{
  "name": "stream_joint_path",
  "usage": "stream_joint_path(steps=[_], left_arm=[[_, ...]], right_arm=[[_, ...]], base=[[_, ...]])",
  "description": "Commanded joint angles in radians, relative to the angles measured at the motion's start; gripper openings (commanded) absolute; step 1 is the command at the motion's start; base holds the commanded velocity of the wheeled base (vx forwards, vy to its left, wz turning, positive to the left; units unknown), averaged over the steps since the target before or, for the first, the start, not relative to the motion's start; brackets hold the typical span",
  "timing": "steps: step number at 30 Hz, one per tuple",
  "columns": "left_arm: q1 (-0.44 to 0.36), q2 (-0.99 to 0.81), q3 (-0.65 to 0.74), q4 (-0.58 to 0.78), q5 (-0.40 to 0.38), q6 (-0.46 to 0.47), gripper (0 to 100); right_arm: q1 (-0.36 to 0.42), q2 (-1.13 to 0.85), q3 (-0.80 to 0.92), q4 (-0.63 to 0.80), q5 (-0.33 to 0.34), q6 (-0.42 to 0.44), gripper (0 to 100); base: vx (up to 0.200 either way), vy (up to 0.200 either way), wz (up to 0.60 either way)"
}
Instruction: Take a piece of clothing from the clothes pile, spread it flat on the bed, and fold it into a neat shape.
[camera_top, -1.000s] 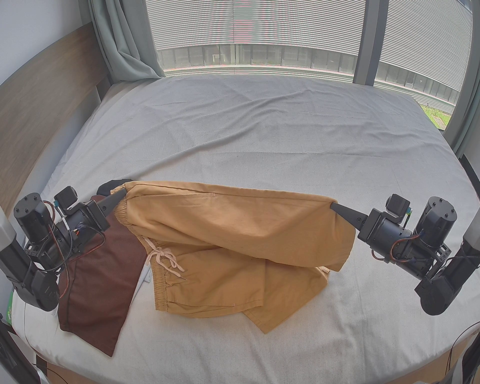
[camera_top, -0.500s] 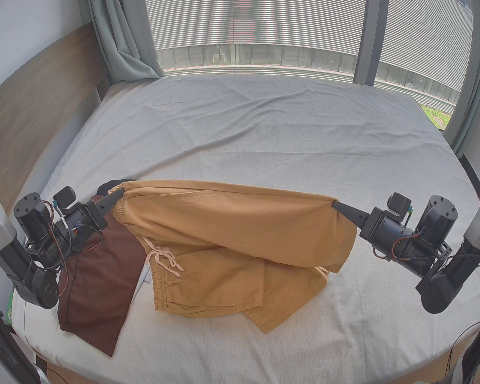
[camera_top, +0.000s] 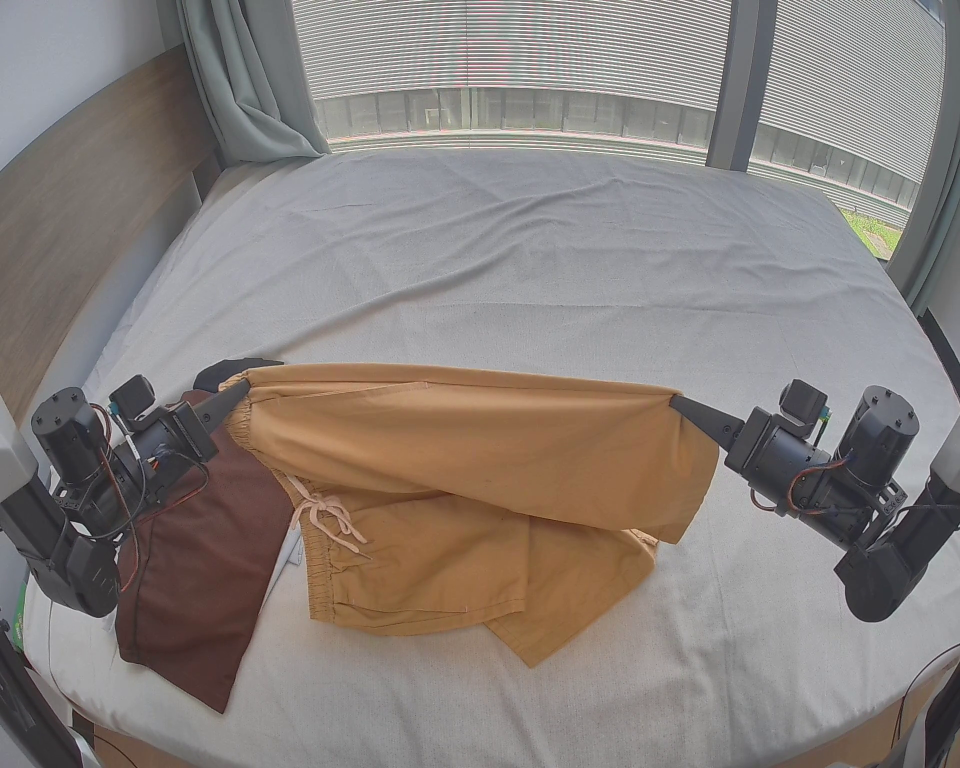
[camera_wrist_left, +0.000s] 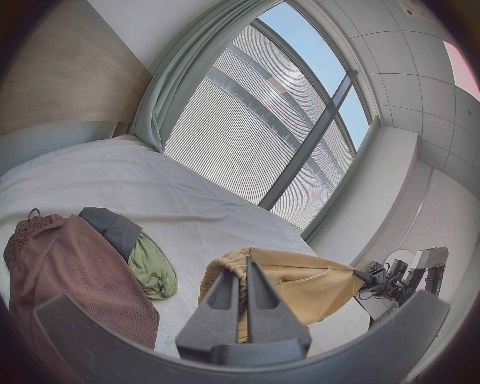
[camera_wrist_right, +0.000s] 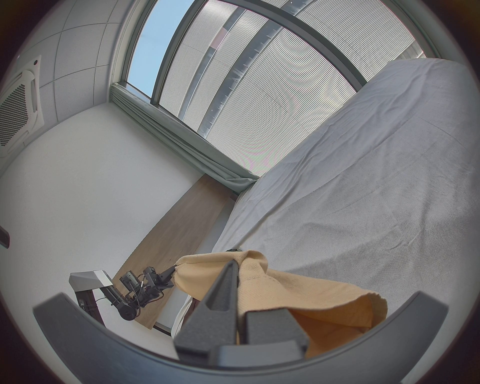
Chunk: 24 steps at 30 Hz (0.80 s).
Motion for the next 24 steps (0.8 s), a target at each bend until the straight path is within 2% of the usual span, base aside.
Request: stream_joint_path(steps=[1,24], left_arm=[[0.003,0.005,-0.001,-0.001,0.001,-0.002,0],[0.022,0.023,-0.018,-0.001,0.006,0.006,0]], right_arm=[[-0.001,-0.002,-0.001,-0.001,-0.001,0.0,0],[-0.015,0.0,-0.007,-0.001,-0.001,-0.012,0]], base=[[0.0,0.0,0.0],[0.0,0.0,0.0]])
